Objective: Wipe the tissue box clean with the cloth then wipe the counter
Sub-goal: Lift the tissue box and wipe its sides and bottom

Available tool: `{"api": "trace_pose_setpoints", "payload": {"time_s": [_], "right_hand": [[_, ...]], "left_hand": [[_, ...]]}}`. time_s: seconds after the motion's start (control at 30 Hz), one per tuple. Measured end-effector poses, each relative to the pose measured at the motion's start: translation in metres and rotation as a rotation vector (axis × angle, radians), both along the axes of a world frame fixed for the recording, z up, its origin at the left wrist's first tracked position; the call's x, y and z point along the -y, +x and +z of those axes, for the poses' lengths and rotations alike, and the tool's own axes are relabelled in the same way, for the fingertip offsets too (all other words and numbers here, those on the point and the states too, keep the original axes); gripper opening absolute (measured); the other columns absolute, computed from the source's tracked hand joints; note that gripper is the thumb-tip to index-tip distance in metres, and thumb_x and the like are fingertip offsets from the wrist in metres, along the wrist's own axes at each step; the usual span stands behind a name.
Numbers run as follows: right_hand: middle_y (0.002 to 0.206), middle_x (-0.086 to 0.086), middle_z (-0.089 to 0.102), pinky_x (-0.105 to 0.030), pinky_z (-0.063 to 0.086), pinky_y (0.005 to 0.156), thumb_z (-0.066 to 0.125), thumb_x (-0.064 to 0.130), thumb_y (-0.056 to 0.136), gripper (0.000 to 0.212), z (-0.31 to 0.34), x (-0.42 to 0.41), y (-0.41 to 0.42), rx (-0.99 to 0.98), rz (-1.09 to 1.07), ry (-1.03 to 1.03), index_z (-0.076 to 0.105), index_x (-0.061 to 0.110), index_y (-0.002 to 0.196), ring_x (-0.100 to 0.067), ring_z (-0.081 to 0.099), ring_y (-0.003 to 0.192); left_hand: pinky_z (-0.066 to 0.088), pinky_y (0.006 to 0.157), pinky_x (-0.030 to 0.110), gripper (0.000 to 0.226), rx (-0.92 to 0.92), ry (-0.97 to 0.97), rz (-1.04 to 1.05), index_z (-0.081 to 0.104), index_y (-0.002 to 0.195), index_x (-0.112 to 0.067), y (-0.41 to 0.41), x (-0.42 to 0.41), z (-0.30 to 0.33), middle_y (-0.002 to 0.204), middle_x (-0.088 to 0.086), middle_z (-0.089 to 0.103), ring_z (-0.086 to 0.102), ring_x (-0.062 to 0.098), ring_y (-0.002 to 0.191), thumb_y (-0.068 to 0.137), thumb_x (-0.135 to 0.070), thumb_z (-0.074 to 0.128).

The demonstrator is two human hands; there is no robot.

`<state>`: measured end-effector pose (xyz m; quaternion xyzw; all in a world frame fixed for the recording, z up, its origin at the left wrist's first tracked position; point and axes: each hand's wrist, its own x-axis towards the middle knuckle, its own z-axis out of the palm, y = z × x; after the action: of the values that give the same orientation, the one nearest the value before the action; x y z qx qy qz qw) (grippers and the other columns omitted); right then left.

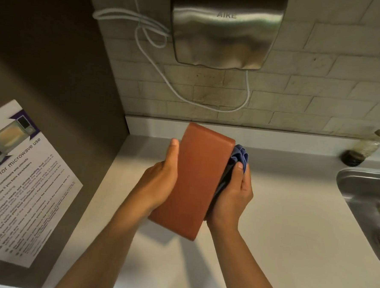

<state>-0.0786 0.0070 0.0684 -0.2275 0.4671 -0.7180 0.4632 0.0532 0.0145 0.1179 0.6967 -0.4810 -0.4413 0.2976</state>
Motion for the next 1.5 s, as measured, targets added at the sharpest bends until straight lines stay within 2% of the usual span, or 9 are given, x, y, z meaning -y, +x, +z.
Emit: {"api": "trace_pose_setpoints", "payload": {"time_s": [0.17, 0.43, 0.6, 0.73, 0.9, 1.13, 1.33, 1.43, 1.5], "right_hand": [[0.111, -0.004, 0.074, -0.045, 0.052, 0.100, 0.046, 0.032, 0.104, 0.028, 0.002, -0.005, 0.001, 0.003, 0.007, 0.028, 0.070, 0.027, 0.118, -0.023, 0.067, 0.109], [0.108, -0.014, 0.072, -0.042, 0.056, 0.080, 0.057, 0.039, 0.096, 0.033, 0.008, -0.003, -0.021, 0.312, 0.102, 0.155, 0.071, 0.015, 0.115, -0.029, 0.069, 0.097], [0.093, -0.002, 0.073, -0.039, 0.052, 0.087, 0.055, 0.036, 0.098, 0.027, 0.016, -0.005, -0.015, 0.081, 0.077, 0.133, 0.073, 0.022, 0.111, -0.021, 0.066, 0.094], [0.080, 0.005, 0.068, -0.035, 0.050, 0.078, 0.051, 0.032, 0.101, 0.028, 0.024, -0.008, -0.012, -0.052, 0.083, 0.097, 0.076, 0.034, 0.089, -0.016, 0.061, 0.085], [0.084, 0.000, 0.061, -0.030, 0.047, 0.072, 0.052, 0.030, 0.093, 0.021, 0.026, -0.019, -0.021, -0.215, 0.354, -0.135, 0.071, 0.027, 0.104, -0.014, 0.054, 0.080], [0.074, -0.004, 0.054, -0.030, 0.044, 0.064, 0.056, 0.020, 0.100, 0.019, 0.034, -0.022, -0.041, -0.425, 0.309, -0.164, 0.072, 0.027, 0.093, -0.013, 0.049, 0.070], [0.068, -0.014, 0.056, -0.026, 0.044, 0.052, 0.053, 0.017, 0.102, 0.021, 0.048, -0.022, -0.040, -0.644, 0.238, -0.247, 0.071, 0.022, 0.111, -0.009, 0.048, 0.059], [0.100, 0.013, 0.071, -0.035, 0.058, 0.082, 0.055, 0.011, 0.097, 0.037, 0.047, -0.021, -0.039, -0.912, 0.165, -0.356, 0.063, 0.025, 0.130, -0.017, 0.071, 0.095], [0.137, 0.006, 0.060, -0.044, 0.045, 0.108, 0.056, 0.008, 0.094, 0.043, 0.041, -0.021, -0.039, -1.107, 0.143, -0.459, 0.058, 0.014, 0.137, -0.018, 0.051, 0.135]], "left_hand": [[0.053, 0.072, 0.040, 0.077, 0.013, -0.284, 0.337, 0.059, 0.073, -0.014, -0.011, -0.003, -0.016, 0.076, 0.003, 0.062, 0.062, 0.020, 0.074, 0.095, -0.067, 0.008], [0.055, 0.061, 0.026, 0.060, -0.224, -0.490, 0.448, 0.069, 0.066, -0.031, 0.018, -0.013, -0.054, 0.066, -0.005, 0.072, 0.070, 0.013, 0.064, 0.101, -0.054, 0.025], [0.047, 0.061, 0.019, 0.047, -0.119, -0.477, 0.369, 0.062, 0.076, -0.024, 0.020, -0.009, -0.053, 0.067, -0.010, 0.063, 0.058, -0.003, 0.060, 0.107, -0.020, 0.027], [0.052, 0.086, 0.030, 0.041, -0.305, -0.403, 0.523, 0.064, 0.116, -0.012, 0.009, -0.003, -0.059, 0.116, 0.010, 0.064, 0.062, 0.025, 0.108, 0.105, -0.027, 0.028], [0.050, 0.065, 0.036, 0.046, -0.429, -0.617, 0.581, 0.056, 0.055, -0.029, 0.006, 0.004, -0.051, 0.067, 0.006, 0.063, 0.063, 0.024, 0.068, 0.090, -0.055, 0.041], [0.033, 0.061, 0.030, 0.051, -0.430, -0.808, 0.351, 0.059, 0.046, -0.034, 0.012, 0.008, -0.036, 0.045, -0.015, 0.047, 0.044, 0.006, 0.049, 0.088, -0.052, 0.035], [0.034, 0.069, 0.037, 0.033, -0.452, -0.770, 0.425, 0.055, 0.052, -0.035, 0.019, 0.016, -0.045, 0.066, 0.004, 0.043, 0.043, 0.019, 0.062, 0.079, -0.052, 0.046], [0.032, 0.061, 0.030, 0.036, -0.430, -0.814, 0.337, 0.059, 0.048, -0.034, 0.018, 0.015, -0.043, 0.052, -0.013, 0.049, 0.044, 0.004, 0.052, 0.079, -0.041, 0.041], [0.032, 0.060, 0.032, 0.040, -0.437, -0.835, 0.291, 0.060, 0.047, -0.033, 0.017, 0.011, -0.044, 0.047, -0.015, 0.049, 0.044, 0.005, 0.049, 0.081, -0.040, 0.039]]}}
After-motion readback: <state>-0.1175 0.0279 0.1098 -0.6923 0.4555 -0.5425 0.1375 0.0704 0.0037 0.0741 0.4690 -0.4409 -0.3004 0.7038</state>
